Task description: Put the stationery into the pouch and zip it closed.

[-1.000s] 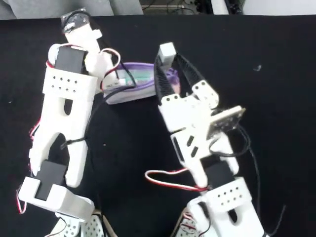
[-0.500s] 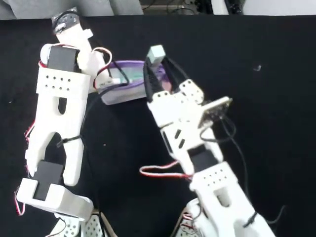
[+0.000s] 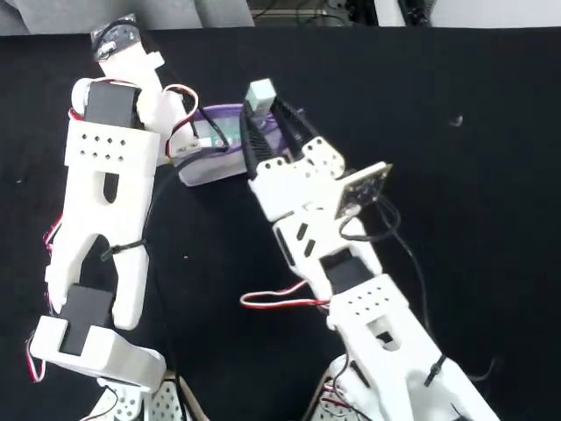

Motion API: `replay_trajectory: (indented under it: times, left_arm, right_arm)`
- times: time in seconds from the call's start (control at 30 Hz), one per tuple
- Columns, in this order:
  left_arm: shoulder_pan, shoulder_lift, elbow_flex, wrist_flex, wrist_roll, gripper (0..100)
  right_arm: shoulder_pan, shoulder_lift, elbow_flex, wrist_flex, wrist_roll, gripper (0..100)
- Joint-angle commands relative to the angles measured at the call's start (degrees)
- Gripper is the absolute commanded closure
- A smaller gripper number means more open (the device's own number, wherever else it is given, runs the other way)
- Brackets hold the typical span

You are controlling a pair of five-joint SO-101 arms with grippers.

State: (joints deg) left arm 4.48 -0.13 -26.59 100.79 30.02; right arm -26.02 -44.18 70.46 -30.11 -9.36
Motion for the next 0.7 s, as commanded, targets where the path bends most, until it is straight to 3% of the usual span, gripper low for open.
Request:
replay_trajectory:
  times: [0.0, 0.23, 0.43, 0.67]
  left_arm:
    - [-1.45, -3.16, -0.66, -0.09, -0.62, 97]
    - [-1.36, -3.16, 0.75, -0.18, -0.70, 97]
    - [-1.27, -3.16, 0.84, -0.18, -0.70, 97]
    - [-1.45, -3.16, 0.84, -0.18, -0.70, 97]
  right_arm:
    - [-2.11, -0.40, -2.42, 1.49, 1.41, 98.7]
    - [-2.29, -0.04, -3.03, 4.13, 3.16, 96.2]
    - [-2.29, -0.40, -3.12, 4.66, 3.16, 69.0]
    - [-1.41, -1.45, -4.00, 5.10, 3.34, 71.8]
